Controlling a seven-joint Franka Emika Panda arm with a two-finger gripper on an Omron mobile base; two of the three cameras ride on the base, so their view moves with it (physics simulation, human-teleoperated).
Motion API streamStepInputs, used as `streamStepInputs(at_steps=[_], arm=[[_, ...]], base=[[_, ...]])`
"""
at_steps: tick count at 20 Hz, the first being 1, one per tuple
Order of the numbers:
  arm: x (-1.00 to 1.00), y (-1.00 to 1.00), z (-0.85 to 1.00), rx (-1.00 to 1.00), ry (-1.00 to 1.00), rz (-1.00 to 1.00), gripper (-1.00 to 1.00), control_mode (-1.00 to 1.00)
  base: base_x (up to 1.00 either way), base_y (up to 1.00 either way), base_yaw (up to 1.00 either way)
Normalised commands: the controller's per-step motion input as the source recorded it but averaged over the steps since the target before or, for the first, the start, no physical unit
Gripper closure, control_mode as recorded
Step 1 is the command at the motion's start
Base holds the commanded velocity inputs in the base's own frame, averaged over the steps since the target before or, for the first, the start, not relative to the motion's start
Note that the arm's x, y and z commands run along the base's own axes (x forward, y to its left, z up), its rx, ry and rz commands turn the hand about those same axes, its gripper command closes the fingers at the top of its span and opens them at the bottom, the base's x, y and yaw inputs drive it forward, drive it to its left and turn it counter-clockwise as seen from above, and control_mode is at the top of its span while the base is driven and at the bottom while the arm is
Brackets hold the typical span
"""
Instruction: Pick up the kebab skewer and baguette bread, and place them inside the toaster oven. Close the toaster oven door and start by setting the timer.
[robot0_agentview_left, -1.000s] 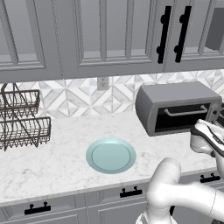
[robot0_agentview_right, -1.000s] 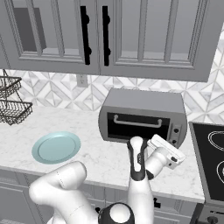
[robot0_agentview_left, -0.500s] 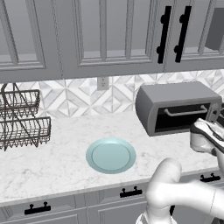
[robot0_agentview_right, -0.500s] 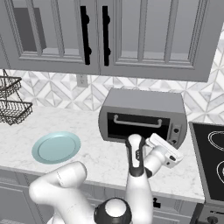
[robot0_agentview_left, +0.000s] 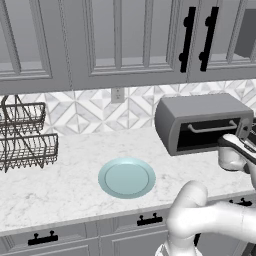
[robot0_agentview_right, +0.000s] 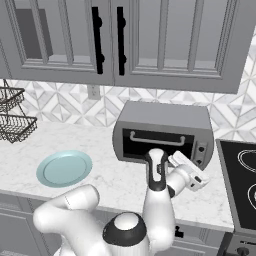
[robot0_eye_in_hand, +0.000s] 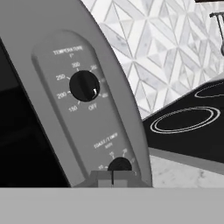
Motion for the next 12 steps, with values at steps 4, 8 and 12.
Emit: streamStepInputs(at_steps=[4,8,12], arm=[[0.04,-0.04,0.01,0.1,0.06,0.0,1.0,-1.0],[0.0,-0.18,0.0,0.09,0.01,0.0,1.0,-1.0],[0.0,-0.09,0.0,0.12,0.01,0.0,1.0,-1.0]], base=[[0.0,0.0,0.0],[0.0,0.0,0.0],[0.0,0.0,0.0]])
